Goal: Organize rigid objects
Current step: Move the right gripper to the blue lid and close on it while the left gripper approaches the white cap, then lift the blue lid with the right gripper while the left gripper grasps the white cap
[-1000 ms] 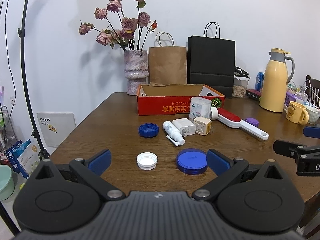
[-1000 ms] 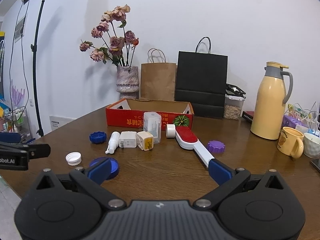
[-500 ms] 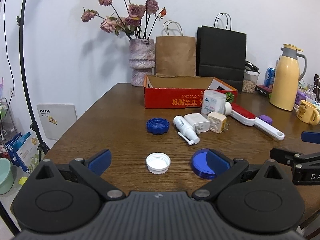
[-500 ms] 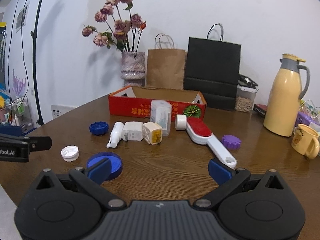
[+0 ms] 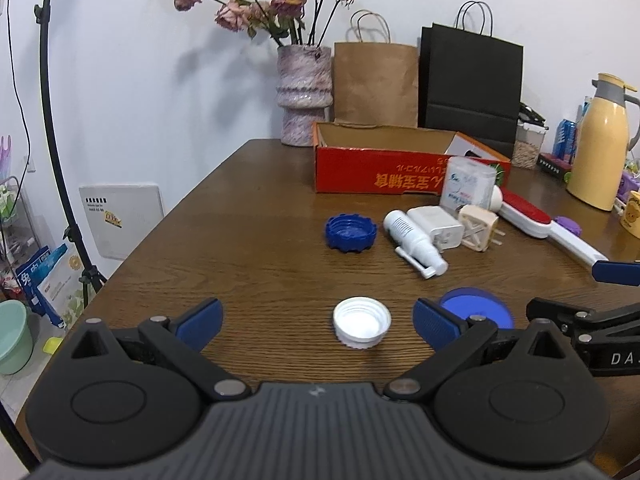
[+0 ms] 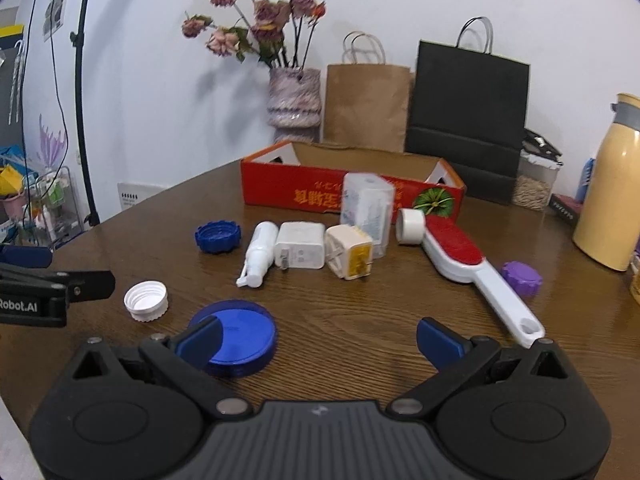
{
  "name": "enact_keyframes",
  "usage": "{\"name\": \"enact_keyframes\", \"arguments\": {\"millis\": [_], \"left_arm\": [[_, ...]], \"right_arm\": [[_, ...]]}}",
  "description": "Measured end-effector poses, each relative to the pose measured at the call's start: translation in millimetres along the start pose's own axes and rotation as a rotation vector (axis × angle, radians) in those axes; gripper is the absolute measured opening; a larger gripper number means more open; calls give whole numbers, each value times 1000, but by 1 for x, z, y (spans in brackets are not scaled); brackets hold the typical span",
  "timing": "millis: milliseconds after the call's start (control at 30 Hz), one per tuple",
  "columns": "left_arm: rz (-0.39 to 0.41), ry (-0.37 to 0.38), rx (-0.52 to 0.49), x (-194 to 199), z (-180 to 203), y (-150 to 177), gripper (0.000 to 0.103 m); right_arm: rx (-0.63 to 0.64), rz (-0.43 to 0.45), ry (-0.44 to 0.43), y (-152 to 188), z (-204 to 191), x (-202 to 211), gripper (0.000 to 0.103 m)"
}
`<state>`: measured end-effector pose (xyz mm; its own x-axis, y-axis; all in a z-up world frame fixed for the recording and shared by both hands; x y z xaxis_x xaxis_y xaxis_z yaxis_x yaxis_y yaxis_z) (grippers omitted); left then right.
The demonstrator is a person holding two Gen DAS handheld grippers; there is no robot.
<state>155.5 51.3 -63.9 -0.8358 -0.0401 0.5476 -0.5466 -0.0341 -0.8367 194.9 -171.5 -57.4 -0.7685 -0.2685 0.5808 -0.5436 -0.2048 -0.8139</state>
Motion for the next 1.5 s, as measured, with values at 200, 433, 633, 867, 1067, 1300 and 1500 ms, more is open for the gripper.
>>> {"name": "enact_keyframes", "arguments": {"millis": [200,433,633,867,1067,1300,1500], "left_arm": [[-17,-6,1,-10,-10,1,103],[-38,-14,6,-20,-21,2,103],[-48,-20,15,-26,-29,2,103],[-55,-17,24,-30,-33,2,103],[-57,-13,21,-31,-29,1,103],[-63,-11,14,-32,-21,0,103],[-65,-2,10,-31,-13,-3,103]], "right_arm": [[25,-33,-32,-1,-15,-18,103],[58,-74,-62,-3,-32,-38,103],[82,-106,-82,-3,-43,-52,103],[95,-138,-97,-2,-48,-62,90],[68,-128,-160,-2,-47,-62,66],[57,-103,-135,-3,-43,-58,65],[27,-61,-96,-7,-28,-50,65]]}}
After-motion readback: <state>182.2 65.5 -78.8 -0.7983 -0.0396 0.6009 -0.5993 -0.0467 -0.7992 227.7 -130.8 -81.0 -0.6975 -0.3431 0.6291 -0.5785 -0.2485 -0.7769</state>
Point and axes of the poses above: each gripper's, at about its wrist camera, not at the fingertips, and x roughly against the way its jaws point, z to its right, y to its underside, the point moved 4 cm from there along -x, roughly the way its jaws point, and after that the axes turned 2 degrees about -z, right-handed, at the moved point
